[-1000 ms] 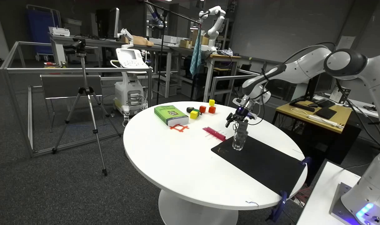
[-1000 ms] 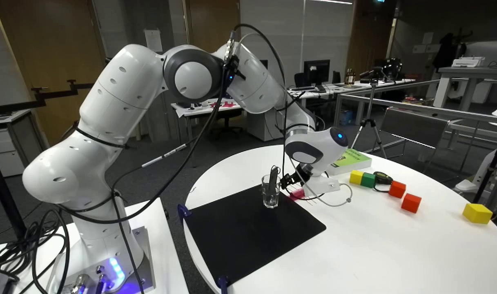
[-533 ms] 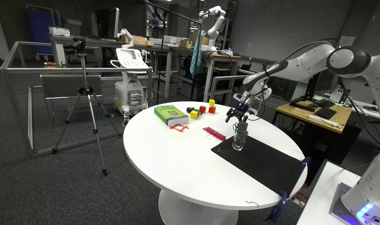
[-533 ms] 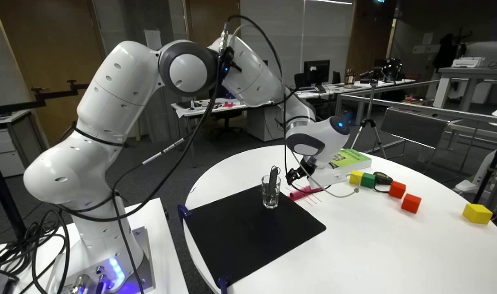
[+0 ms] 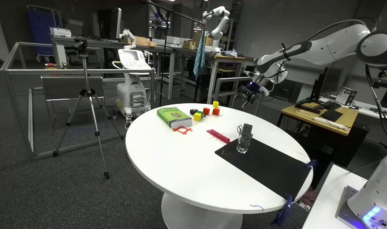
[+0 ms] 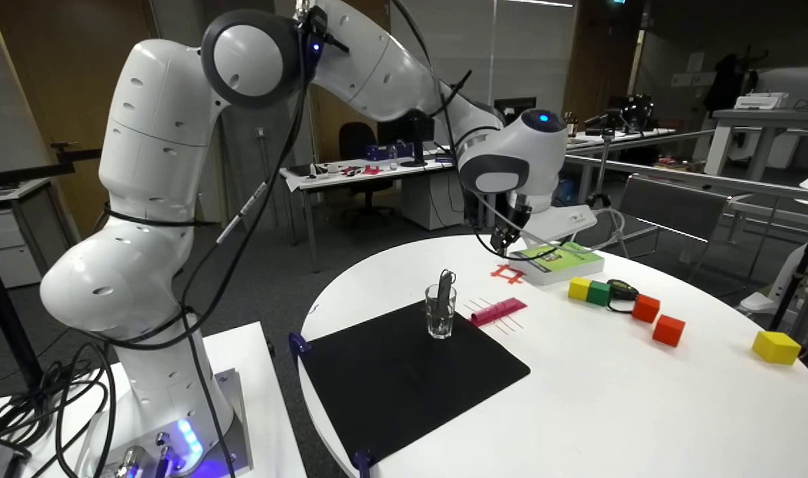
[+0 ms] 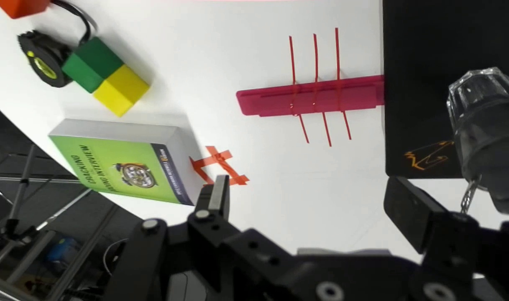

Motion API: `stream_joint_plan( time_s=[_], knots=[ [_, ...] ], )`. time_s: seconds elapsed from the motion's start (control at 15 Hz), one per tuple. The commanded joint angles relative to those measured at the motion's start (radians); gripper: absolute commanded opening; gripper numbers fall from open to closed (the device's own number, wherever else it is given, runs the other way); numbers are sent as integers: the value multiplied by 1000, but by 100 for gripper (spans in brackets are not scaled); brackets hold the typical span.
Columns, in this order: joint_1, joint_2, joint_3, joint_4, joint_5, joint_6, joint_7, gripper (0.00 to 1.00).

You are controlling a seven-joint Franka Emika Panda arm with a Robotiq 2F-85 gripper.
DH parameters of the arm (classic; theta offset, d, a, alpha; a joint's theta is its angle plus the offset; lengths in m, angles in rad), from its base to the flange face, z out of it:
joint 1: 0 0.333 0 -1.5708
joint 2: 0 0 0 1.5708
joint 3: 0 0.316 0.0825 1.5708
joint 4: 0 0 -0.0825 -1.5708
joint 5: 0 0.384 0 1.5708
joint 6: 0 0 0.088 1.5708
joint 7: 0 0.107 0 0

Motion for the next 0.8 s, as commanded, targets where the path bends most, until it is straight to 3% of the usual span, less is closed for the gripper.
stream_joint_plan(
  time_s=[0.0, 0.27, 0.47, 0.73],
  knots=[
    [60, -186, -65, -125, -58, 6, 234, 100],
    [78, -302, -87, -145, -32, -182, 479, 100],
    [98, -376, -110, -168, -12, -262, 657, 100],
    [129, -469, -133, -238, -27, -321, 760, 100]
  ],
)
